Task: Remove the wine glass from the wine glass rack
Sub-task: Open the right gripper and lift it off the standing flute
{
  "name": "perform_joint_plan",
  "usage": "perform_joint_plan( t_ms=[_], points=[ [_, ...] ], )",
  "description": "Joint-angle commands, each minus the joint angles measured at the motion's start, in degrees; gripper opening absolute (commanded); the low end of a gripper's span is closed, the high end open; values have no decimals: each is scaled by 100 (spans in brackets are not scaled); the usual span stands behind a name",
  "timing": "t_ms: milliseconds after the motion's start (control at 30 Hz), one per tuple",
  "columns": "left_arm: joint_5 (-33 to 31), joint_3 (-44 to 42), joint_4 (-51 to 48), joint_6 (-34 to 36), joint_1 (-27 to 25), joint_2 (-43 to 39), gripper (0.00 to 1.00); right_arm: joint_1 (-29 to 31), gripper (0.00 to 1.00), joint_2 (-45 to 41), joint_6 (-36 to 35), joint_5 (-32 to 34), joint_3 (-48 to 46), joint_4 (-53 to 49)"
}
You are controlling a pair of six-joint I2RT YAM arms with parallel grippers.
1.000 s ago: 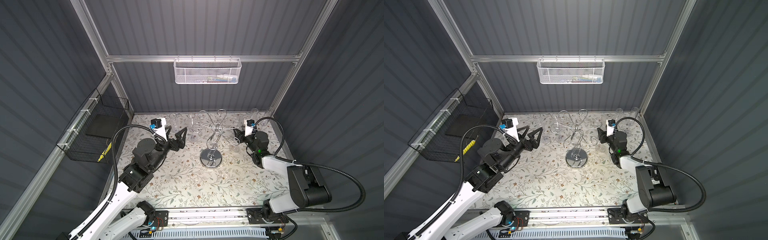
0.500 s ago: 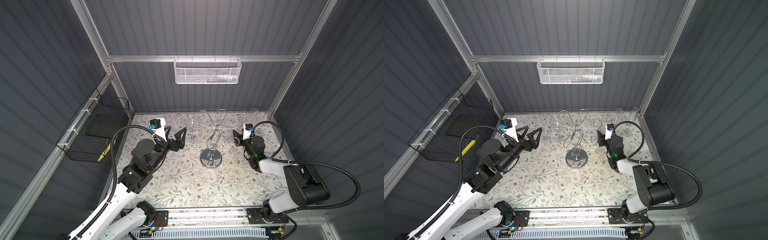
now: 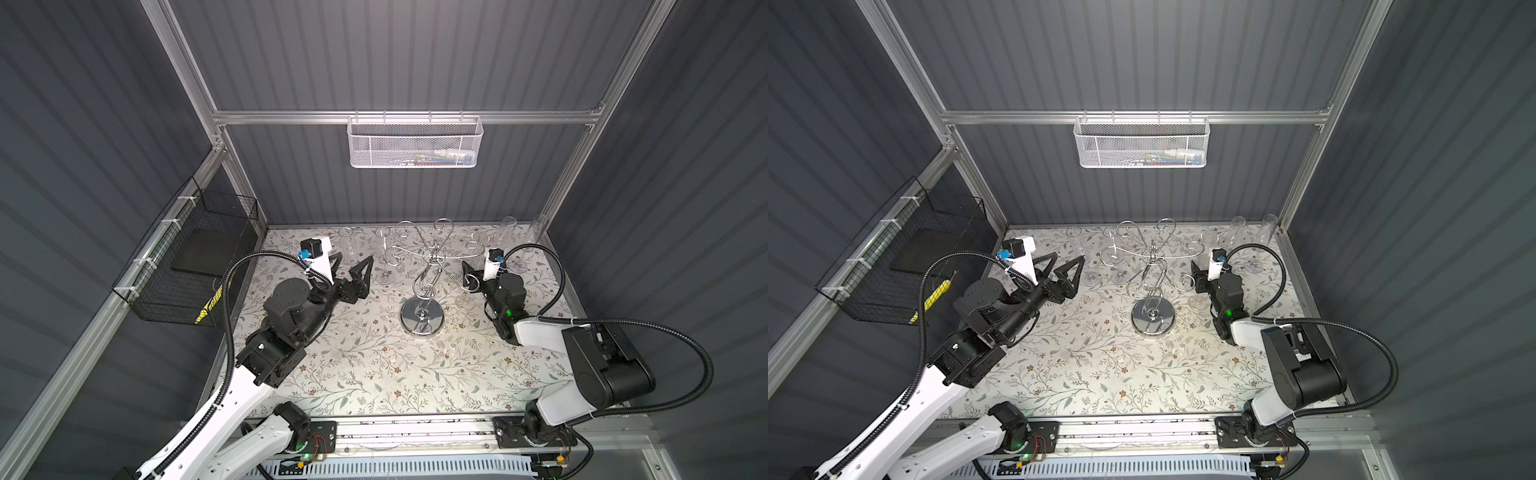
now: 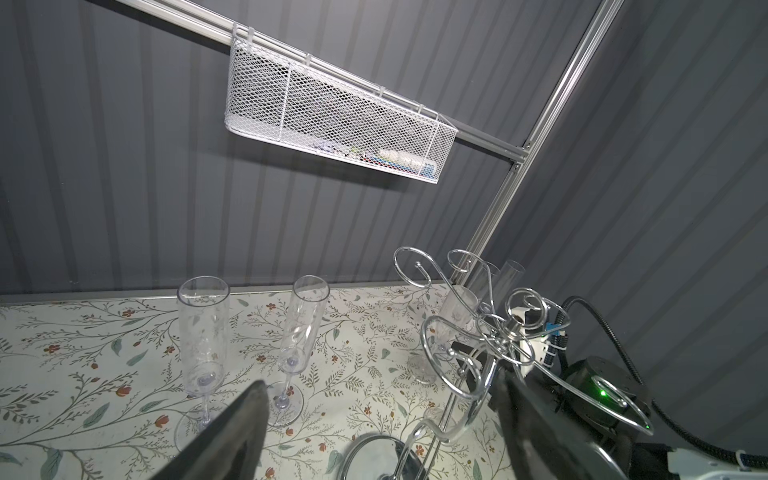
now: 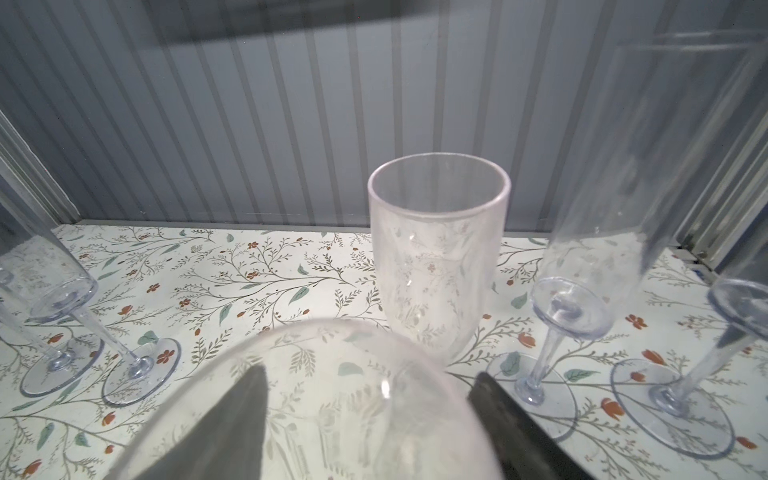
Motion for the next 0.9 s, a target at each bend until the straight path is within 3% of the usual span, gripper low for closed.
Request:
perform_joint_plan(
  t_ms=[0, 133, 233, 567, 867],
  points=[
    [5, -56, 2, -29, -23, -58, 88, 22, 83, 2, 12, 85, -78, 162],
    [6, -39, -22, -18, -23, -81, 88, 28, 86, -63, -10, 66, -130, 199],
    [-19, -32, -40, -5, -28, -110, 88, 36, 99, -178, -23, 35, -227, 270],
    [-122, 12, -138, 131, -28, -171, 88, 36, 99, -965, -113, -315, -394, 59],
    [-769, -30, -244, 684, -28, -309, 91, -22, 99, -2644, -578, -245, -524, -844]
  ],
)
